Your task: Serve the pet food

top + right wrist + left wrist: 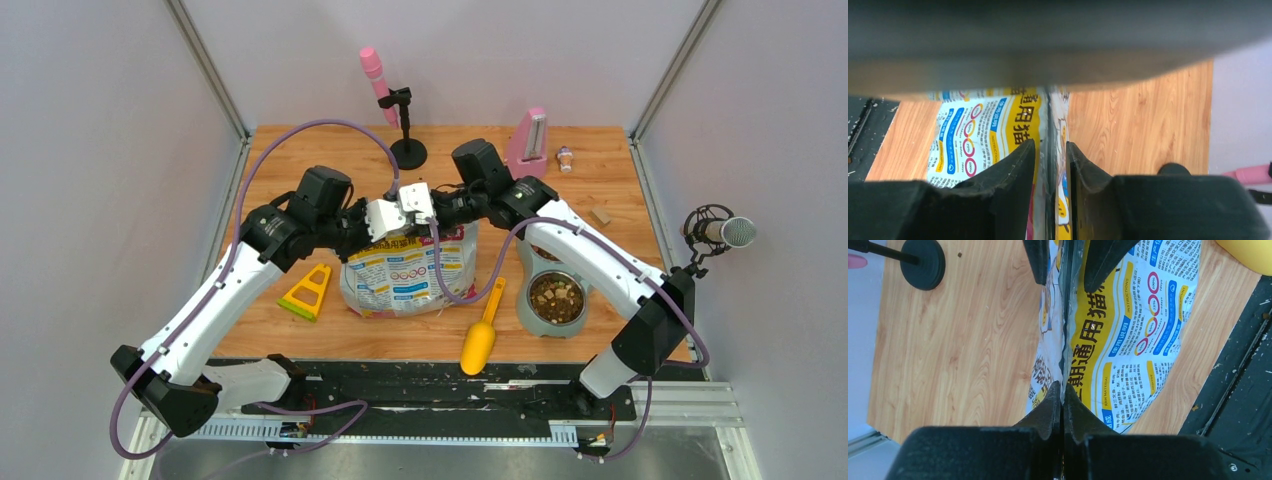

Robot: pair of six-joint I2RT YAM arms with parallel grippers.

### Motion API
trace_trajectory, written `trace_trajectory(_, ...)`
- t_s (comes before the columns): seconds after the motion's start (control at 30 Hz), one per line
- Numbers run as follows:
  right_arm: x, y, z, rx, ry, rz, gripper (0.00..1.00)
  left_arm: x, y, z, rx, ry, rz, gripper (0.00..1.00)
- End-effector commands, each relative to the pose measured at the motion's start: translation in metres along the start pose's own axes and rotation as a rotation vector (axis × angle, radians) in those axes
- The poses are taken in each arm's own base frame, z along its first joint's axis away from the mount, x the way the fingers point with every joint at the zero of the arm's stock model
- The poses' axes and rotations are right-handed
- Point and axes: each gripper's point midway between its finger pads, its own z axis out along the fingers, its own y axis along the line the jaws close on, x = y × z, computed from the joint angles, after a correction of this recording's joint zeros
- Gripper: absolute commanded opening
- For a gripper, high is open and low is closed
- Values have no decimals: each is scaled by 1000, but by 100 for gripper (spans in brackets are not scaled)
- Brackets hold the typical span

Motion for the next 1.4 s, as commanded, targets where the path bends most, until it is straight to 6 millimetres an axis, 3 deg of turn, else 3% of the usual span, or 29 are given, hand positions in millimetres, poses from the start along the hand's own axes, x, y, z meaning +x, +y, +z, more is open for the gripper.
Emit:
trace_trajectory(0.0,-3,-17,-16,114,67,17,32,-52,29,-28,-142,-197,70,0)
trace_trajectory(0.13,-3,-16,-29,152,81,41,31,-50,30,-29,-156,-194,77,0)
trace_trajectory(0.2,-3,-16,-35,158,76,51,8,-51,31,-30,-161,-198,75,0)
trace_trajectory(0.23,-3,-16,-36,159,78,57,1,-51,31,-30,-162,-198,74,0)
trace_trajectory(0.27,-1,-15,-38,156,84,64,0,-52,31,-31,-162,-201,73,0)
trace_trajectory(0.53,2,-8,-39,102,95,109,0,-58,27,-30,-135,-227,67,0)
trace_trajectory(0.6,-6,-4,-38,74,56,101,0,-65,24,-28,-99,-252,63,19)
trace_trajectory(0.63,-10,-3,-37,64,38,99,0,-69,20,-27,-73,-270,66,37)
trace_trajectory(0.7,-18,-3,-36,54,2,90,0,-76,17,-24,-38,-289,70,48)
trace_trajectory(0.77,-24,-3,-36,47,-25,80,0,-78,16,-16,-10,-289,71,52)
trace_trajectory(1.0,-24,-2,-32,42,-48,74,0,-81,15,10,54,-277,31,56)
trace_trajectory(1.2,-24,0,-31,43,-55,67,0,-107,-2,1,169,-393,-5,57)
trace_trajectory(1.37,-21,0,-33,56,-47,67,0,-113,7,-6,121,-414,-74,56)
